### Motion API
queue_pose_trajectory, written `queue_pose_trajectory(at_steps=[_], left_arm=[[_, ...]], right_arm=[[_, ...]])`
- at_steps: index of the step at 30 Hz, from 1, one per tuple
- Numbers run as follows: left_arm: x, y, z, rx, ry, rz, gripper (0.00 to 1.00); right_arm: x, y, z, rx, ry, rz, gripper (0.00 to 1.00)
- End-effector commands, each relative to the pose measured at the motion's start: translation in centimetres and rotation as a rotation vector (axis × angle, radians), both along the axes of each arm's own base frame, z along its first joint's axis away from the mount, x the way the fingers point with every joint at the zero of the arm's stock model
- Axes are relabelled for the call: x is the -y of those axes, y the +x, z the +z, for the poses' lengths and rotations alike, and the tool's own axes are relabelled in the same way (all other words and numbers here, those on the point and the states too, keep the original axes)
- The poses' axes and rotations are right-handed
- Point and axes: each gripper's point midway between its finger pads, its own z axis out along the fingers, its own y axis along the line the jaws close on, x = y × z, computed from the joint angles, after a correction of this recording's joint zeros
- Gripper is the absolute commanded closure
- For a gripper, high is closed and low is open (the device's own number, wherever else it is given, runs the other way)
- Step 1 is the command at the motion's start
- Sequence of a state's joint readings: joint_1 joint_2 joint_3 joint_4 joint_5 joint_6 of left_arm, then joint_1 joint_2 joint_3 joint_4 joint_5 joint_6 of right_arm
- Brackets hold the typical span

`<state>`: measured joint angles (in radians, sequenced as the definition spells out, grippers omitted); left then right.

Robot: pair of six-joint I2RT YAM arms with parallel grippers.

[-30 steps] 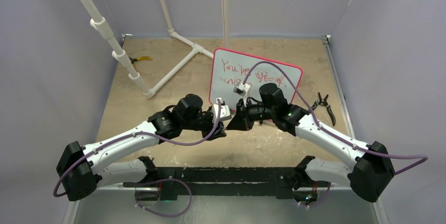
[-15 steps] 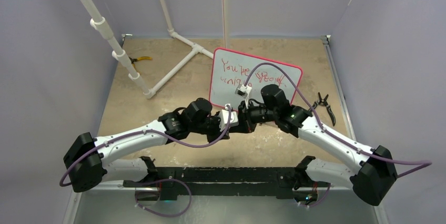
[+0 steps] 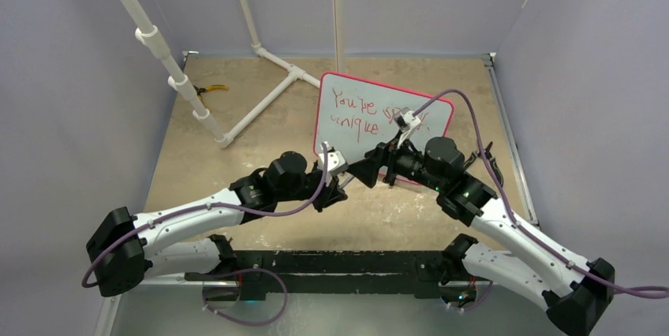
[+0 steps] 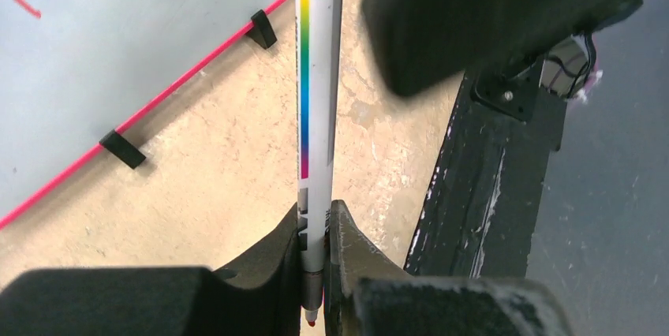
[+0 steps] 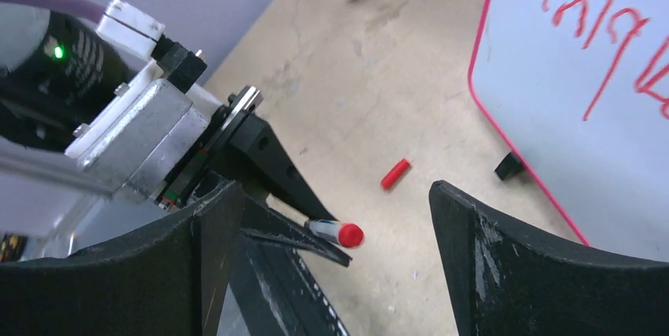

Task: Write a sentence on the whiteboard
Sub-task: Adjust the whiteboard marker.

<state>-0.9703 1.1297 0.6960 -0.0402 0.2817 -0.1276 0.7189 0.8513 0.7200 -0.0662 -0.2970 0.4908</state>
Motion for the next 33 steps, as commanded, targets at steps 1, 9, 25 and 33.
queue_pose_trajectory(at_steps=[1, 9, 25, 33], left_arm=[[0.6, 1.2, 2.5, -0.049, -0.224, 0.16, 1.0], [0.5, 2.5, 5.2, -0.066, -0.406, 0.264, 1.0], [0.1, 0.9, 5.2, -0.155, -0.453, 0.006, 1.0], [0.7, -0.8, 4.8, -0.197, -0.455, -0.101, 1.0]], right_arm=[[1.5, 2.7, 2.5, 0.07, 0.172, -0.203, 0.11], [3.6, 2.4, 3.8, 0.196, 0.339, -0.28, 0.05], [-1.1, -3.4, 1.2, 0.148, 0.331, 0.178, 0.03], [-2.6, -1.8, 1.7, 0.125, 0.317, 0.179, 0.15]])
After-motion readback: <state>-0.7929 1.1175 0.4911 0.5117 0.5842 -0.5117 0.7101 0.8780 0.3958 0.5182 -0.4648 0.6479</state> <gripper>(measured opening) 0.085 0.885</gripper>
